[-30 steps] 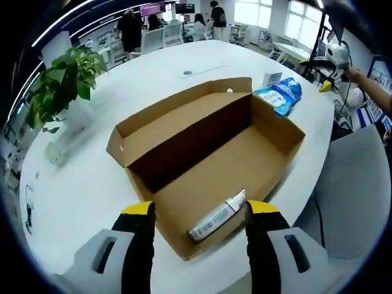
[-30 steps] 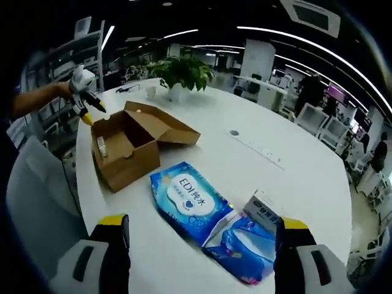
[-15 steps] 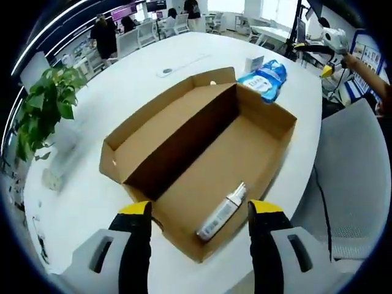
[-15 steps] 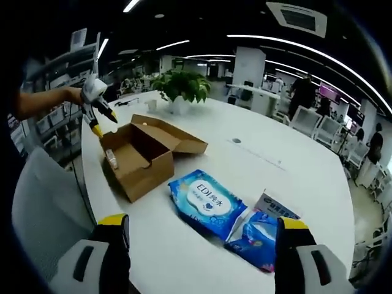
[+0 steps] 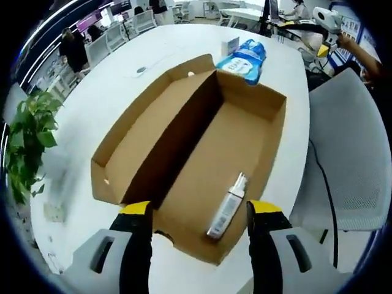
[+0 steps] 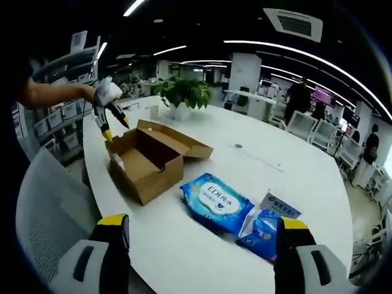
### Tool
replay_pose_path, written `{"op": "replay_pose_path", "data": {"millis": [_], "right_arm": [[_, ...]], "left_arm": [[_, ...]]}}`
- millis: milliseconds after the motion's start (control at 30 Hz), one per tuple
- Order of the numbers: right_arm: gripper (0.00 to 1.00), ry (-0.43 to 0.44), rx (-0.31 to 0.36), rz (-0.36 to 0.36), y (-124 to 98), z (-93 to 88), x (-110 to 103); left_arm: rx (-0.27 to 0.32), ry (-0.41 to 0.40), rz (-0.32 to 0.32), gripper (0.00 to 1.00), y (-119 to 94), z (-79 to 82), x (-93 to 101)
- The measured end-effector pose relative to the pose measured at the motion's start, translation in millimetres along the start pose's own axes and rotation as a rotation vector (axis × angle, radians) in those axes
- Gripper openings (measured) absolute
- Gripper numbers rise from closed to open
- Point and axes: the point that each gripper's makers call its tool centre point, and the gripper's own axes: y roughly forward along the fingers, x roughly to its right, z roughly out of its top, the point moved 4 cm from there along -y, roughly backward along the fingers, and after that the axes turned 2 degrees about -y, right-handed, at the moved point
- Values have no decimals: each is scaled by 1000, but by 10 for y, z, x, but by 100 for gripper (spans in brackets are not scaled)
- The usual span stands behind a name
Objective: Operate the shoe box by opening the lid, removing the specified soft item, and placing it in the target area until the item is outside and the box remains undamaged.
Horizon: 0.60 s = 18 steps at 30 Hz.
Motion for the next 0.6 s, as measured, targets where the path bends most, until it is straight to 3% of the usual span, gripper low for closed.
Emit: {"op": "replay_pose_path", "data": {"millis": [200,600], "right_arm": [[100,3,9,-19,-80,-15,-82],[100,42,20,-43,-171,-77,-211]], "left_arm": [[-44,67,-57,64,148,-25,70],[-87,163,-101,55,341,-4,129]]}}
